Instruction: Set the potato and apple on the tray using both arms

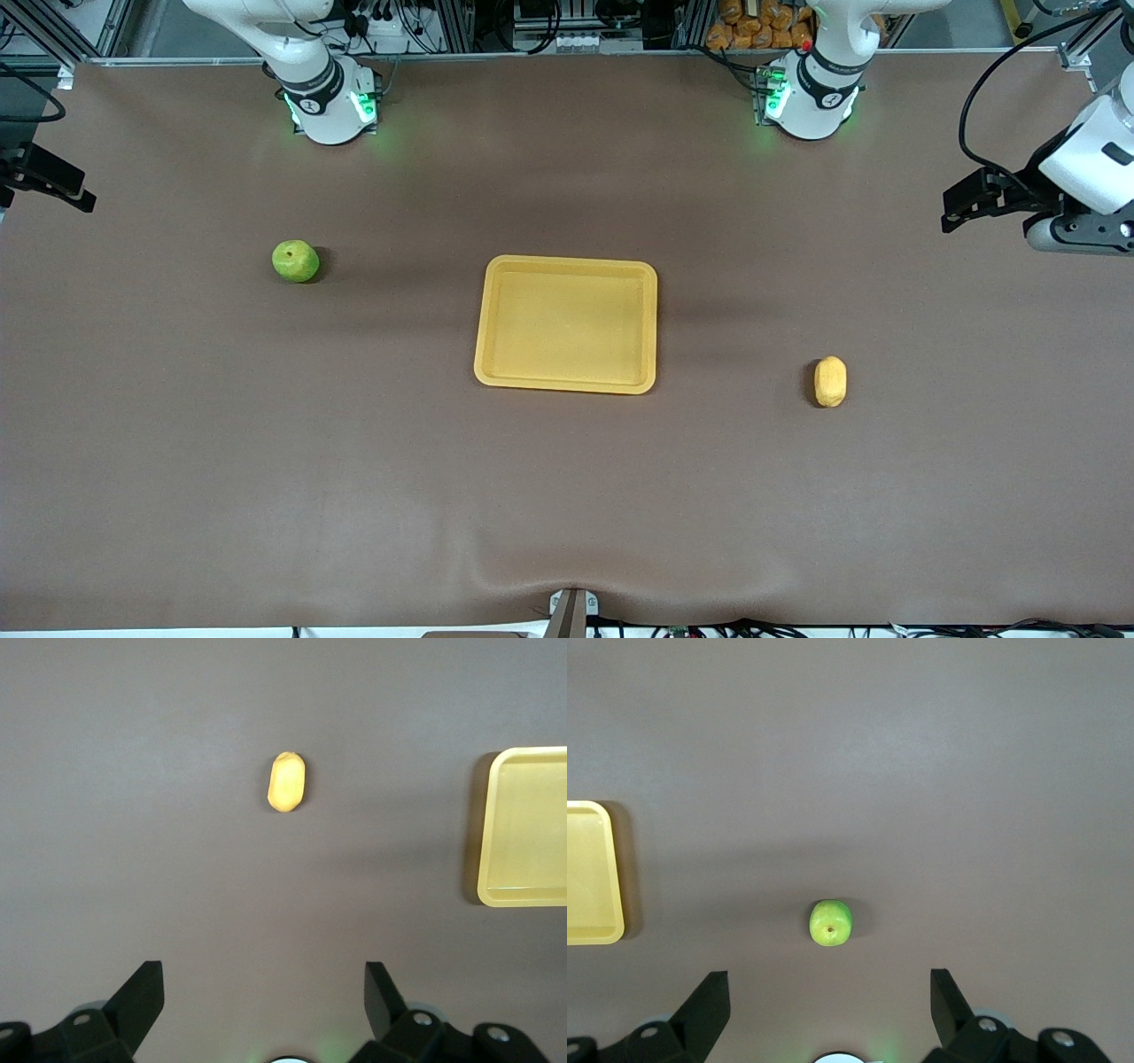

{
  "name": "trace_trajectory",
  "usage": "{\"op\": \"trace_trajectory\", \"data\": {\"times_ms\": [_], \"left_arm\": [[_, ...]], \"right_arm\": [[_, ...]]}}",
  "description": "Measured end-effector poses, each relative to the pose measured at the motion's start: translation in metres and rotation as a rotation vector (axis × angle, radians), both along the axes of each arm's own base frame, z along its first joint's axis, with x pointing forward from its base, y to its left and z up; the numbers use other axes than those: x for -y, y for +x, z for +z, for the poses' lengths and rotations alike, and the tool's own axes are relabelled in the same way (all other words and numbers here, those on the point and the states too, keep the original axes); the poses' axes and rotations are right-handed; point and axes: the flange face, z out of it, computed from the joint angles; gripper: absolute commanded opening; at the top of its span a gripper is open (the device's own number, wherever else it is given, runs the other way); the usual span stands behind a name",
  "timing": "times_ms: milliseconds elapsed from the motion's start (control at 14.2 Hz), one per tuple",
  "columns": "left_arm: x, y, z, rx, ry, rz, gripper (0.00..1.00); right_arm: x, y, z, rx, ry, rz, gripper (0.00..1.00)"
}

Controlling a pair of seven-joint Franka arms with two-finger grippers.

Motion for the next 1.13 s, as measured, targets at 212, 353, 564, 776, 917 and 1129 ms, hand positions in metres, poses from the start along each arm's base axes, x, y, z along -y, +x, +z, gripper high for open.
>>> {"op": "trace_trajectory", "data": {"times_ms": [212,353,564,776,917,1129], "left_arm": [[0.006,0.022,-0.031,-0.004,-0.006,-0.015,1.0],[0.016,0.04,-0.058,-0.001,-0.012,-0.033,1.0],[0.029,0.062,-0.094,0.008,-0.021,-0.052,1.0],[0.03,0.079,-0.129,0.007,-0.027,-0.054,1.0],[0.035,0.086,-0.157,-0.008,-0.029,-0.06,1.0],[0.04,0.087,-0.196,-0.009,-0.033,-0.066,1.0]], "right_arm": [[-0.002,0.0,0.0,0.003,0.013,0.003,1.0],[-0.002,0.001,-0.001,0.002,0.013,0.003,1.0],[-0.003,0.005,-0.008,-0.011,0.014,0.004,1.0],[-0.003,0.012,-0.022,-0.039,0.016,0.005,1.0],[-0.003,0.017,-0.036,-0.067,0.019,0.005,1.0],[-0.002,0.024,-0.085,-0.141,0.024,0.004,1.0]]}}
